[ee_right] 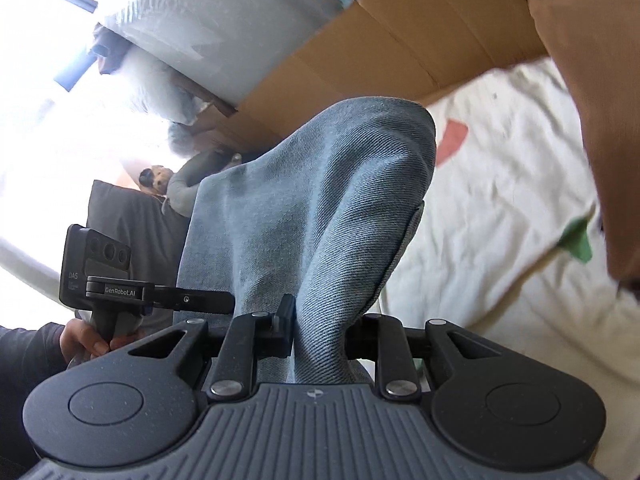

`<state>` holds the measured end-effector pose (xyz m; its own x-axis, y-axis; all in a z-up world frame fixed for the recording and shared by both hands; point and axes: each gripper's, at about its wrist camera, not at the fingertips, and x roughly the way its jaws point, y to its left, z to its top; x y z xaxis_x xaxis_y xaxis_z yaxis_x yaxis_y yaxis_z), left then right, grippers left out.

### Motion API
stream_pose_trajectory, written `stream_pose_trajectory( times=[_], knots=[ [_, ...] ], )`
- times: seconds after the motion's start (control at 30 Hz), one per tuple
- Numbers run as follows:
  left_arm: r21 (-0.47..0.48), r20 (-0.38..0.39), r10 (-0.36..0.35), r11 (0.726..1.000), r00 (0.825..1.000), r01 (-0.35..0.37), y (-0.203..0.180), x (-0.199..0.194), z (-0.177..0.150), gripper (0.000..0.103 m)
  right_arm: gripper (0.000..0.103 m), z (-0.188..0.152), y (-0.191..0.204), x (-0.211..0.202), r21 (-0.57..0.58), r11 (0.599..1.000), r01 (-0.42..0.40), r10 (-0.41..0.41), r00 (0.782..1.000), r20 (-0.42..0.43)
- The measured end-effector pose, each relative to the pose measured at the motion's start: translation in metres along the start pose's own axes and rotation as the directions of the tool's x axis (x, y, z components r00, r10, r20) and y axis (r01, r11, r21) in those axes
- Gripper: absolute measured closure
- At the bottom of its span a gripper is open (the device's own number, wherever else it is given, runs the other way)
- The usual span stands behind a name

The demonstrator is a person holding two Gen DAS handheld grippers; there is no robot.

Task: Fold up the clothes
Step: 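Lift the folded jeans bundle off the sheet with both tools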

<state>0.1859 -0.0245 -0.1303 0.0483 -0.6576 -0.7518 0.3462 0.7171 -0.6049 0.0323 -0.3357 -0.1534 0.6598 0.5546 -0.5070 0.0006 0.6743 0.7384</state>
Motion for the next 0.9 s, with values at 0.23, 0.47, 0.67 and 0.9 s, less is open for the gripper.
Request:
stream_pose_trajectory(
  times=[0.23,0.47,0.67,0.9],
  knots=[
    [0.004,0.049,-0.001,1.0,0.999,0.001,-0.03,-0.017,0.017,0.053,0.081,0.026,0.03,-0.023,-0.089,0.996,-0.001,0.006,0.998,0.059],
    [0.05,0.093,-0.011,0.999,0.996,0.006,-0.071,-0.039,0.033,0.053,0.081,0.058,0.057,-0.056,-0.135,0.991,0.013,0.0,0.995,0.1],
    [0.088,0.113,-0.023,0.996,0.993,0.013,-0.111,-0.049,0.045,0.053,0.081,0.078,0.075,-0.092,-0.148,0.988,0.041,-0.02,0.99,0.137],
    [0.133,0.119,-0.033,0.991,0.992,0.017,-0.149,-0.048,0.056,0.053,0.081,0.089,0.084,-0.126,-0.14,0.987,0.076,-0.049,0.981,0.189]
  ],
)
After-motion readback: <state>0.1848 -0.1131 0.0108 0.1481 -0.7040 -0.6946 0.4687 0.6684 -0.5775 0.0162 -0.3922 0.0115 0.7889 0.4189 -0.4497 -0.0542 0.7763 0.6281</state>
